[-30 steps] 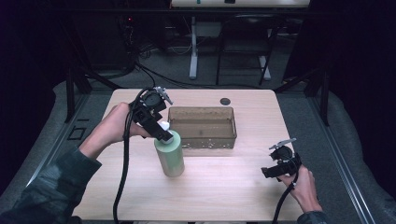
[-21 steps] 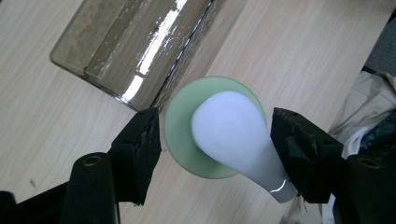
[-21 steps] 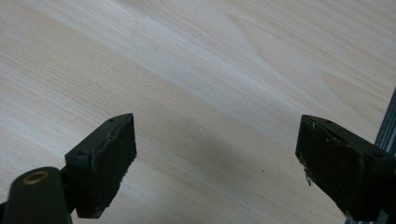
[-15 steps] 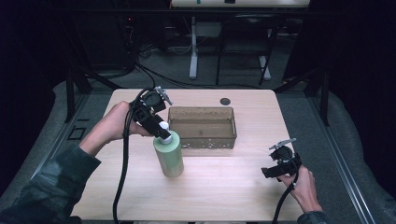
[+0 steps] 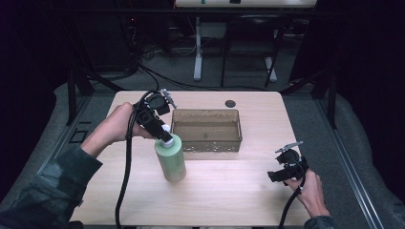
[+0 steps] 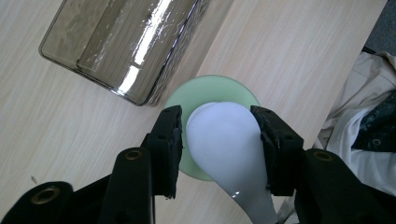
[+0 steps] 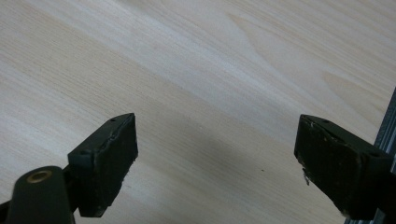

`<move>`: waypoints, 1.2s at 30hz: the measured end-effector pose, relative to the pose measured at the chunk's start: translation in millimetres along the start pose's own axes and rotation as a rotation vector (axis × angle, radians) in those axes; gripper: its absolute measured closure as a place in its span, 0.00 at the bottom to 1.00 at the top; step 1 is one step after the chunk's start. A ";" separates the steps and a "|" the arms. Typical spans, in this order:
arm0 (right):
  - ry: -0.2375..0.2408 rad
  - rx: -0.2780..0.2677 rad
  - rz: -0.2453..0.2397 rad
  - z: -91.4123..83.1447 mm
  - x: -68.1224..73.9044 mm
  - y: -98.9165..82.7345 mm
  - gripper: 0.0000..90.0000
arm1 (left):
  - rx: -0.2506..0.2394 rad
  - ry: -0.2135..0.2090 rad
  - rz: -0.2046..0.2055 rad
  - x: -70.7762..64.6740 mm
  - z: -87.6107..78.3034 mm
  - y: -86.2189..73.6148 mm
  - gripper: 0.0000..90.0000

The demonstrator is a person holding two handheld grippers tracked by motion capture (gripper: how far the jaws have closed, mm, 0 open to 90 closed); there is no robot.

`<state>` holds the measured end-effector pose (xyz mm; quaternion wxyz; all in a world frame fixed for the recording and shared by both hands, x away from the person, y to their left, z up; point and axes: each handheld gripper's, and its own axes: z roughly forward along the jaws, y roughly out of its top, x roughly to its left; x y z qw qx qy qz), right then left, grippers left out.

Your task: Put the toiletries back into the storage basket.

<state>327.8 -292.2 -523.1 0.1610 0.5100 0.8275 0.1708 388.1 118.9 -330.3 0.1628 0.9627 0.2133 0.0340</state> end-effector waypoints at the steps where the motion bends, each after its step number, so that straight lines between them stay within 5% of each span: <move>1: -0.001 0.000 0.001 -0.2 0.1 -0.1 0.14 | 0.004 0.003 0.006 -0.4 0.4 1.0 0.65; 36: 0.000 -0.004 -0.003 -0.3 -1.1 -0.6 0.13 | -0.054 0.030 0.024 0.2 -8.6 -4.0 0.69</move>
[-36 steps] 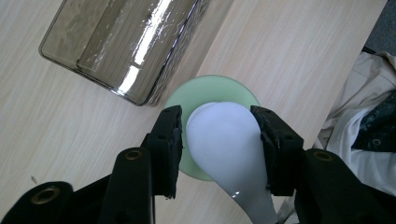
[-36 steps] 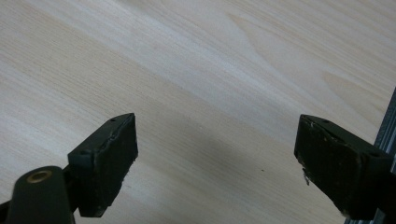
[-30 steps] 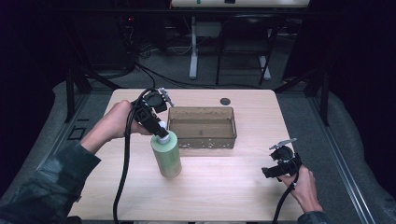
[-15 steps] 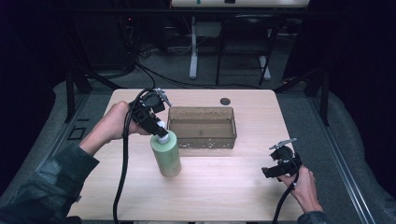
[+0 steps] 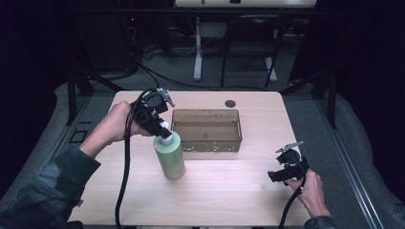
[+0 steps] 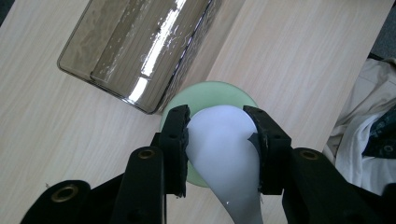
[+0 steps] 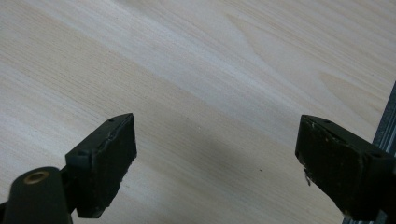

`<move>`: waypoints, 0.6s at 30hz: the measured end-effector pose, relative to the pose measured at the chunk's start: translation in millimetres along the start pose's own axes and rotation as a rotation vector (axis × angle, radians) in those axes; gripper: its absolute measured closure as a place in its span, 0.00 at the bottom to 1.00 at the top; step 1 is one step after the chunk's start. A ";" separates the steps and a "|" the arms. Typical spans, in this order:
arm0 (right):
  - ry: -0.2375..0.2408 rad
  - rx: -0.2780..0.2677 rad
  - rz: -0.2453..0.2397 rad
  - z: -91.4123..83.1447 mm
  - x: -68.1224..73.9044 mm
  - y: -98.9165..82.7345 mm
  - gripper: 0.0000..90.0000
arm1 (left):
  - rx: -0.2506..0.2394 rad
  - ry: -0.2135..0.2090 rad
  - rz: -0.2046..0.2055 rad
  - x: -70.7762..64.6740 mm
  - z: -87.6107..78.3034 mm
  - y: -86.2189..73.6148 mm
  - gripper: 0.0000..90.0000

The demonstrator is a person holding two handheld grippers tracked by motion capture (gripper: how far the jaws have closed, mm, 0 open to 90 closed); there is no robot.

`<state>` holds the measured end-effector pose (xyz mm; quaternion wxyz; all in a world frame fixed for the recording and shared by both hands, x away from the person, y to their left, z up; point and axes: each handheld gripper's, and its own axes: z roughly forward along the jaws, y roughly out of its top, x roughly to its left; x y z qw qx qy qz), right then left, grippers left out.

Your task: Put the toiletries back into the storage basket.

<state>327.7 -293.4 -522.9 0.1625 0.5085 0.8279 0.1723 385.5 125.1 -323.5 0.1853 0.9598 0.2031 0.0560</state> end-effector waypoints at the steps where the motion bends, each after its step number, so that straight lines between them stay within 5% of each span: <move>1: 0.001 0.000 0.000 0.0 0.1 0.0 0.13 | -0.002 0.001 0.000 0.1 -0.7 -0.1 0.69; 18: 0.001 0.005 -0.007 0.9 0.7 0.4 0.11 | -0.009 0.007 0.012 0.5 -12.1 2.6 0.69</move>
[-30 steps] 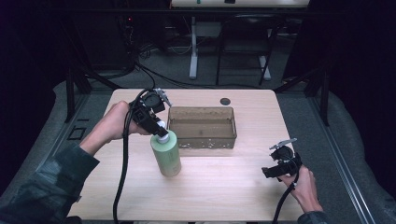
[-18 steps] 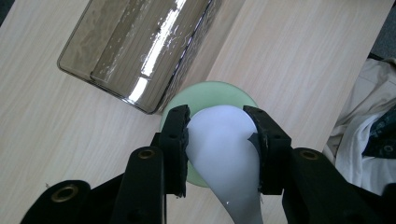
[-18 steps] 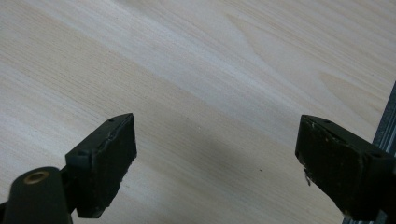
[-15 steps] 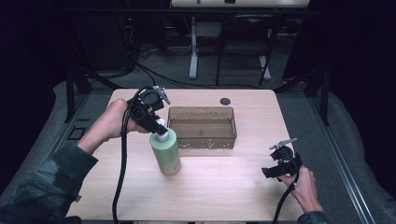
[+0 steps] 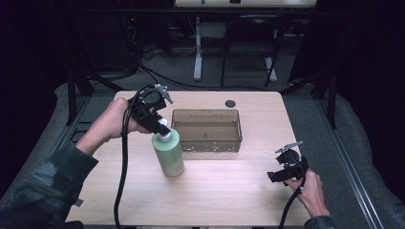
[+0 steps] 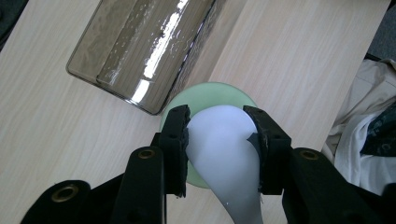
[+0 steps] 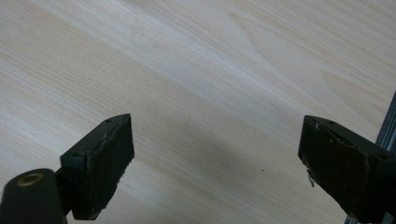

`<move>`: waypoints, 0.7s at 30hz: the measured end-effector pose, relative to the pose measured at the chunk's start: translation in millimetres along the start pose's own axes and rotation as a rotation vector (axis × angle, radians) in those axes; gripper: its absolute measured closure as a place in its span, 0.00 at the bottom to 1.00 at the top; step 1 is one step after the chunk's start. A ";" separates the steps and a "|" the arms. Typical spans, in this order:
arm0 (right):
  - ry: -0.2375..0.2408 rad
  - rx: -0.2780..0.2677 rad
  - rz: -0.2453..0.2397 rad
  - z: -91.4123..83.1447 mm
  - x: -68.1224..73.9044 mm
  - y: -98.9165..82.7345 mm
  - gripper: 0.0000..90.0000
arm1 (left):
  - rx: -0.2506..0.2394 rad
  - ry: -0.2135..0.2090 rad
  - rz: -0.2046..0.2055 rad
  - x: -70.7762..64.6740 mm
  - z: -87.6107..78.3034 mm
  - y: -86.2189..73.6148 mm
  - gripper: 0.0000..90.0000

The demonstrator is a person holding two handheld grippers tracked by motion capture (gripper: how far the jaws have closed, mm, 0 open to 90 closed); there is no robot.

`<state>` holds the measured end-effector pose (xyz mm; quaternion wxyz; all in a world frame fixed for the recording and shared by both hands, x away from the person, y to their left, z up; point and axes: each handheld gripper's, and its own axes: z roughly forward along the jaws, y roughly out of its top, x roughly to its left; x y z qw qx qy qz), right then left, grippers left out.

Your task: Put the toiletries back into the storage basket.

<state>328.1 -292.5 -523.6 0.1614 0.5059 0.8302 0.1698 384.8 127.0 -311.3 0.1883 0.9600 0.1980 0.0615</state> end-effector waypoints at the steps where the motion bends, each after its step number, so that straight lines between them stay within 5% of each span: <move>1: 0.001 0.000 0.001 0.0 0.0 0.0 0.11 | -0.002 0.000 0.001 0.1 -0.8 0.3 0.69; 21: -0.001 0.004 -0.001 0.5 0.1 -0.2 0.11 | -0.020 0.010 0.015 0.9 -19.0 5.2 0.69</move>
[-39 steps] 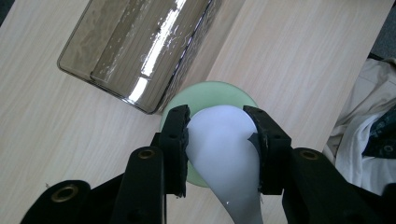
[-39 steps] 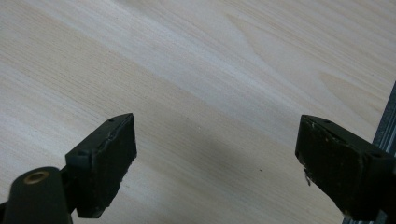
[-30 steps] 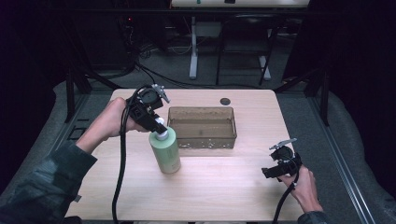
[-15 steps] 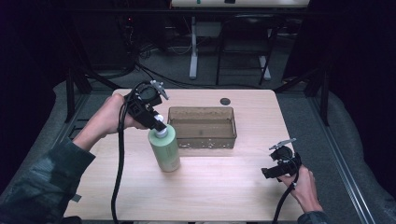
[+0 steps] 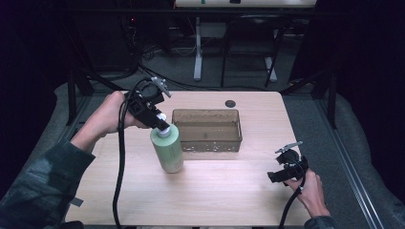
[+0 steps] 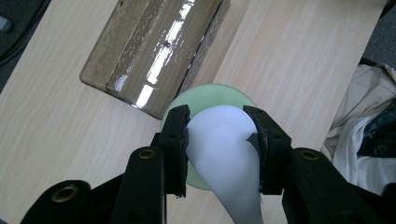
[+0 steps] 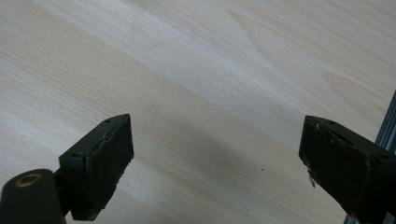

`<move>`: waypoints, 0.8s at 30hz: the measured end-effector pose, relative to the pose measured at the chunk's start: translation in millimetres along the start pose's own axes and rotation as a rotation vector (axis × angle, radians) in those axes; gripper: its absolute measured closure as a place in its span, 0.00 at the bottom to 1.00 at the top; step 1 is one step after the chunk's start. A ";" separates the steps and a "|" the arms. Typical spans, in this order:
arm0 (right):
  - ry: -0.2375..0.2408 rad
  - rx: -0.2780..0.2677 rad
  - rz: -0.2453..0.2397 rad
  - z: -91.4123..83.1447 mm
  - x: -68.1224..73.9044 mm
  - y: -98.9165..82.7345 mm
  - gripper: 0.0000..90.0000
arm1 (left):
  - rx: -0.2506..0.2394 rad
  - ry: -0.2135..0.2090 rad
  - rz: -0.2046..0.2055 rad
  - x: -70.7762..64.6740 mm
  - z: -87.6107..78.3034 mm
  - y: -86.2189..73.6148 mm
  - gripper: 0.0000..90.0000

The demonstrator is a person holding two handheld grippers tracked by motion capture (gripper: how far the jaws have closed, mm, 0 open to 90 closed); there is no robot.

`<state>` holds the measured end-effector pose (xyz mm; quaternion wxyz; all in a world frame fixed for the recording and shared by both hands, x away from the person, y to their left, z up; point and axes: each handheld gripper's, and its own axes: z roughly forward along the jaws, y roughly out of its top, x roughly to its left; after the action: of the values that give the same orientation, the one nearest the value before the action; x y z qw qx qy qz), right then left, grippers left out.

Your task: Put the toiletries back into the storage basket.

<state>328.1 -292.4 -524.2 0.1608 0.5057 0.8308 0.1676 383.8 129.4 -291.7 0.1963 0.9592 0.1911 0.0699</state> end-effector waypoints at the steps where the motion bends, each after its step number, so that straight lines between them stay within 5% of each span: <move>1: 0.000 0.000 0.000 0.0 0.0 0.0 0.11 | 0.000 0.000 0.000 0.0 0.0 0.0 0.70; 24: 0.001 0.003 0.003 -0.1 -0.6 -0.4 0.11 | -0.028 0.028 0.014 4.3 -22.3 9.2 0.70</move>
<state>328.0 -293.1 -524.3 0.1593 0.5070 0.8304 0.1671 386.2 131.0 -267.4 0.2064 0.9566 0.1863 0.0872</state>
